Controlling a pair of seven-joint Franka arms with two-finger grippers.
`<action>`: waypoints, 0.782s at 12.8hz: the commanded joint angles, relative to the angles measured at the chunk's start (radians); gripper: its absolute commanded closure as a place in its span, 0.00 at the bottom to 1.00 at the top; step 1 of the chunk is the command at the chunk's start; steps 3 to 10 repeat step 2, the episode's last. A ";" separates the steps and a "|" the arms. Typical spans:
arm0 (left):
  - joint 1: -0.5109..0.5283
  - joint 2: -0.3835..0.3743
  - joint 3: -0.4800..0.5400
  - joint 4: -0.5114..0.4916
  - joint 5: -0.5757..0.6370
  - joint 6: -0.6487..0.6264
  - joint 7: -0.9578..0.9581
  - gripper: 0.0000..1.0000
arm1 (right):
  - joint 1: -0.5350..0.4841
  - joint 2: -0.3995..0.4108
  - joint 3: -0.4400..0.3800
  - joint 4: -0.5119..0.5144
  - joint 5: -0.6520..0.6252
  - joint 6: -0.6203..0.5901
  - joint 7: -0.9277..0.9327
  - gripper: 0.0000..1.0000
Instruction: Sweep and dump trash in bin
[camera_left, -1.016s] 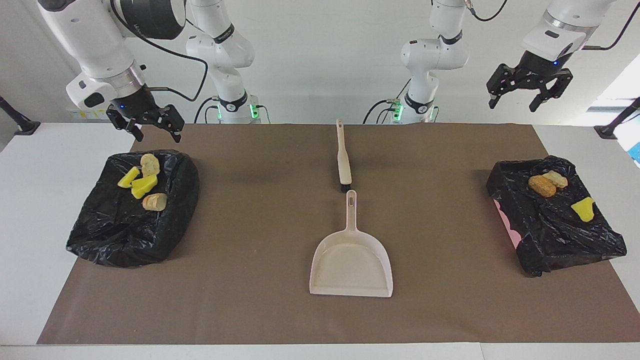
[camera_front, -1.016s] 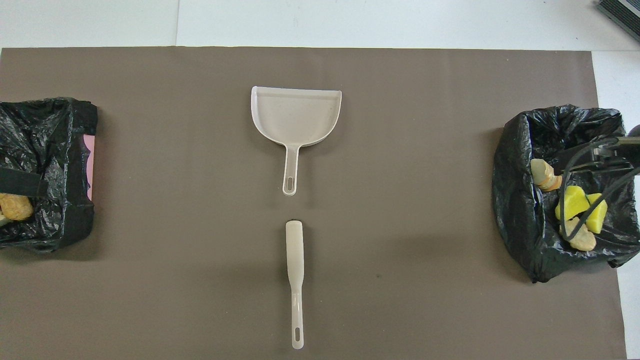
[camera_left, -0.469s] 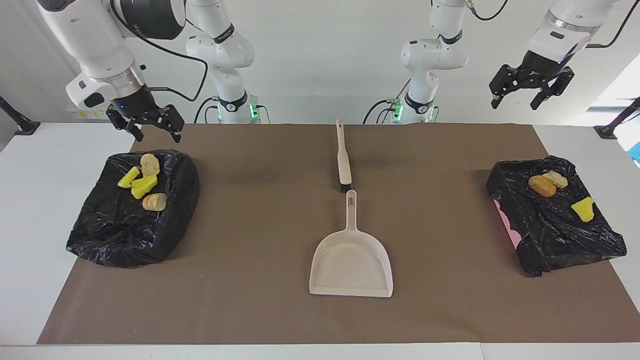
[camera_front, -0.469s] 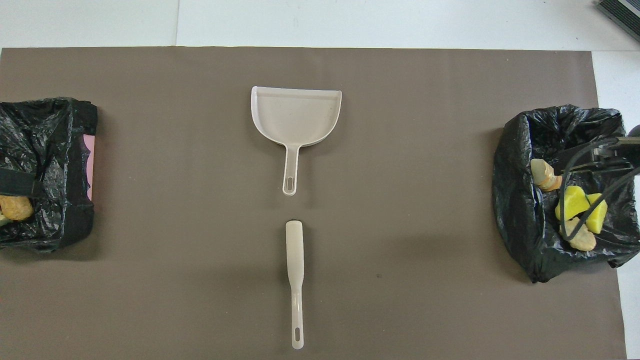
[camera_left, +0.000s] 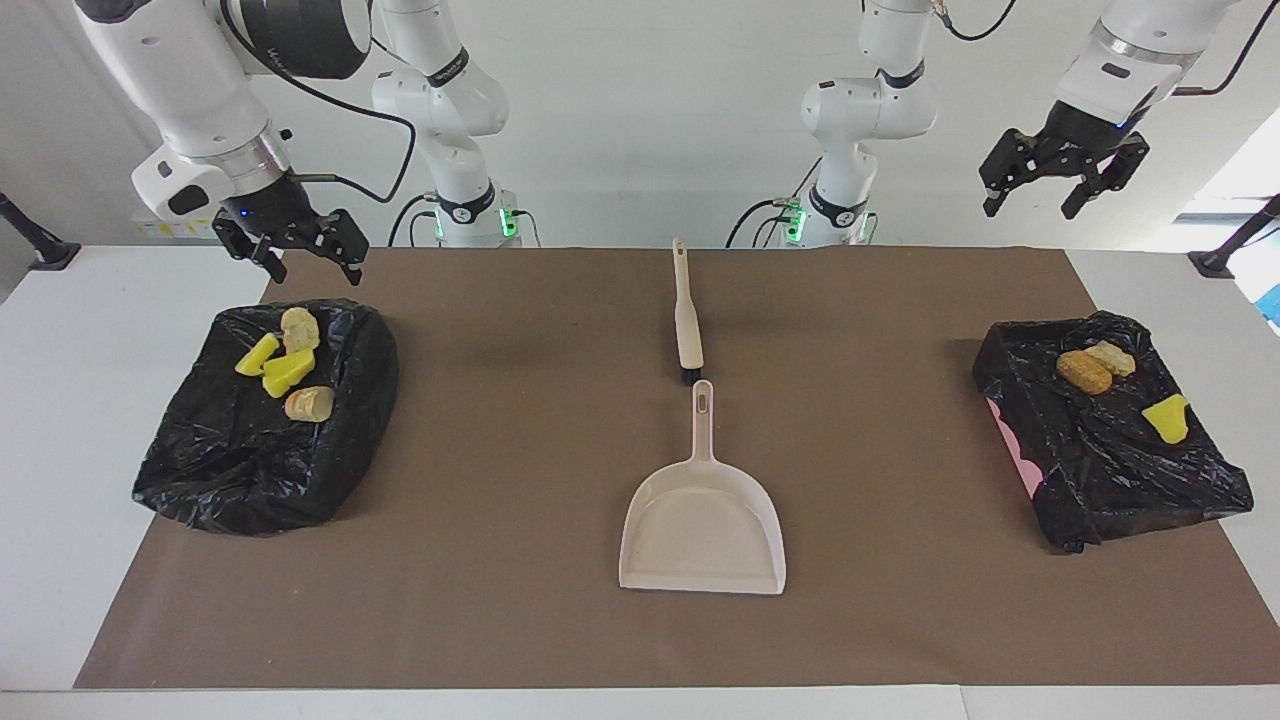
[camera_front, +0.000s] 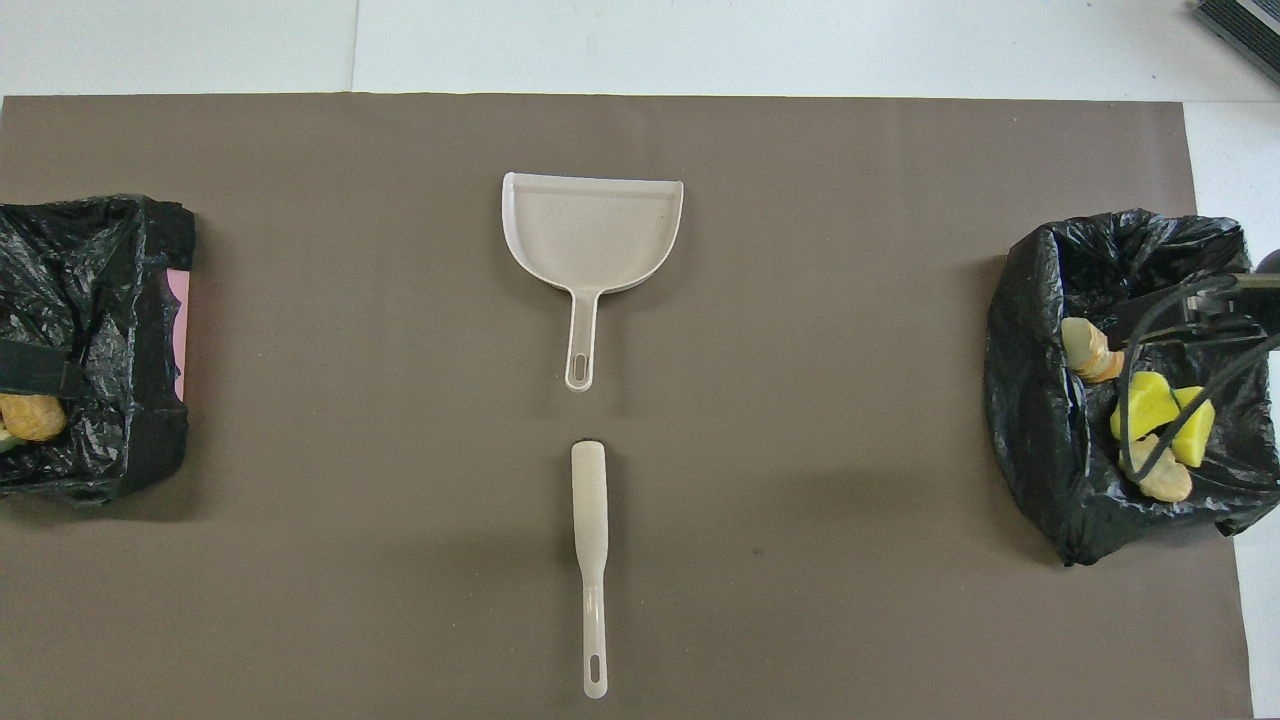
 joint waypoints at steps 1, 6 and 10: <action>0.015 -0.026 -0.011 -0.029 0.012 0.000 -0.007 0.00 | -0.002 -0.003 0.002 0.005 0.013 -0.018 0.008 0.00; 0.015 -0.026 -0.011 -0.031 0.012 0.000 -0.007 0.00 | -0.002 -0.003 0.002 0.005 0.014 -0.020 0.008 0.00; 0.015 -0.026 -0.011 -0.031 0.012 0.000 -0.007 0.00 | -0.002 -0.003 0.002 0.005 0.014 -0.020 0.008 0.00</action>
